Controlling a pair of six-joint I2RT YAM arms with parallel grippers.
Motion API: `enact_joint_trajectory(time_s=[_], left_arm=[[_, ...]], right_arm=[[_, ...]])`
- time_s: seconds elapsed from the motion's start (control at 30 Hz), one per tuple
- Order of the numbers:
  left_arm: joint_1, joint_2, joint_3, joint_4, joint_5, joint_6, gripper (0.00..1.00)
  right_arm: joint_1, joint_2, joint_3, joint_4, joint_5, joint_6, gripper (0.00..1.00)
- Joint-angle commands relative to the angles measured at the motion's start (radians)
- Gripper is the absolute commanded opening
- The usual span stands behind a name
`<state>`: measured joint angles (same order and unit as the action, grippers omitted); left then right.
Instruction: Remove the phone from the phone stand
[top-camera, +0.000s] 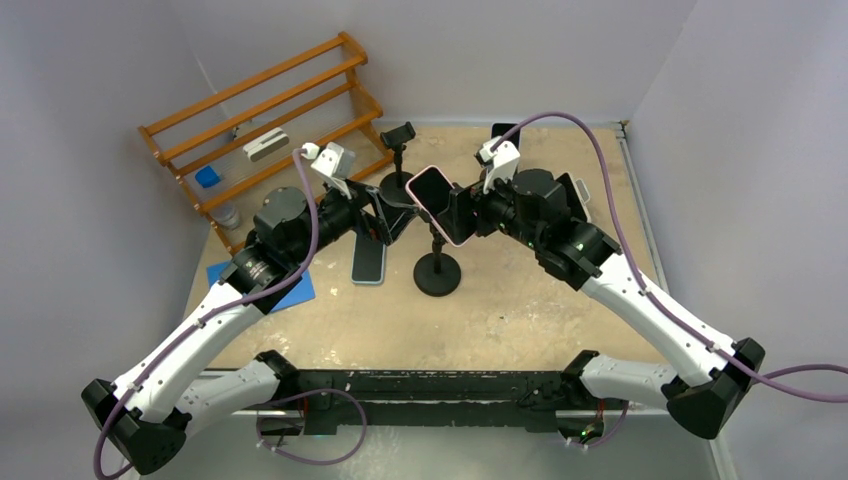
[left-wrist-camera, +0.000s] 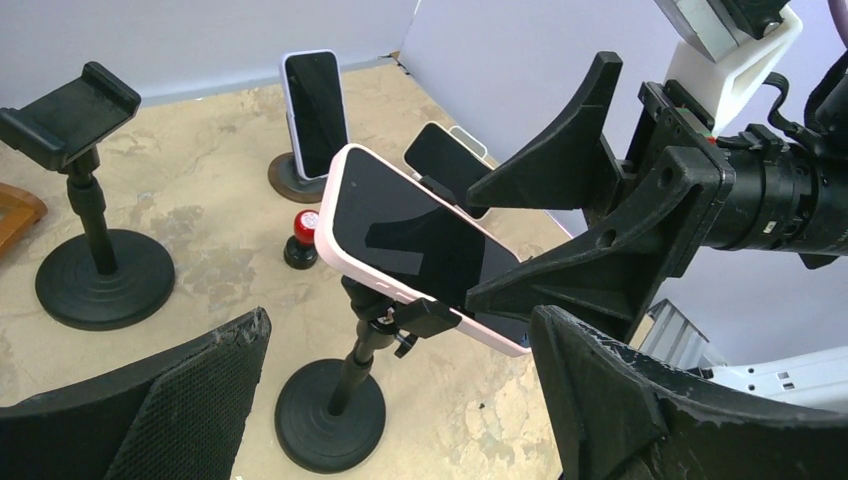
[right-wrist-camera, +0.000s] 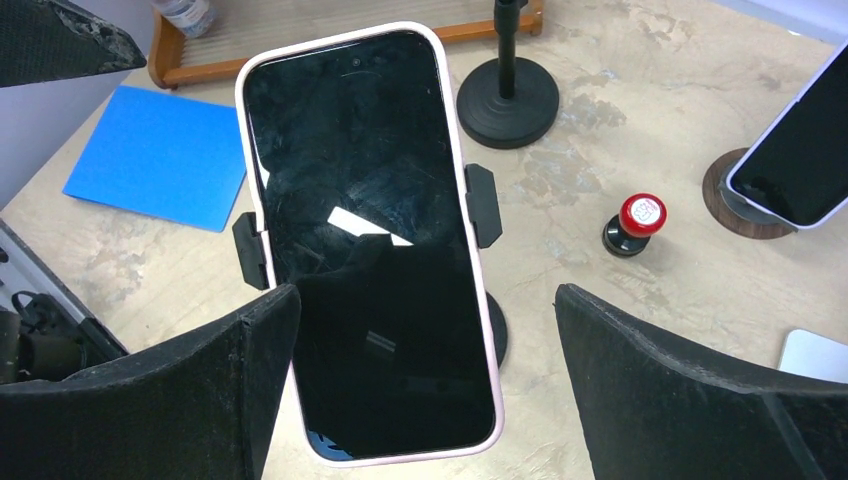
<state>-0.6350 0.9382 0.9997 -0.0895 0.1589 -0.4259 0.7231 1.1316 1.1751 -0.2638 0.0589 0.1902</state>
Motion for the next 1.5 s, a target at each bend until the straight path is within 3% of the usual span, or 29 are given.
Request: enact_joint_trajectory(time_s=[0.0, 0.8, 1.47], left_arm=[[0.001, -0.017, 0.0, 0.062, 0.039, 0.01, 0.99], [-0.019, -0.001, 0.005, 0.06, 0.059, 0.021, 0.98], [-0.044, -0.005, 0.008, 0.054, 0.058, 0.028, 0.98]], right_arm=[[-0.004, 0.009, 0.04, 0.018, -0.025, -0.015, 0.99], [-0.004, -0.062, 0.017, 0.015, -0.089, -0.028, 0.99], [-0.004, 0.007, 0.008, 0.015, -0.086, -0.037, 0.99]])
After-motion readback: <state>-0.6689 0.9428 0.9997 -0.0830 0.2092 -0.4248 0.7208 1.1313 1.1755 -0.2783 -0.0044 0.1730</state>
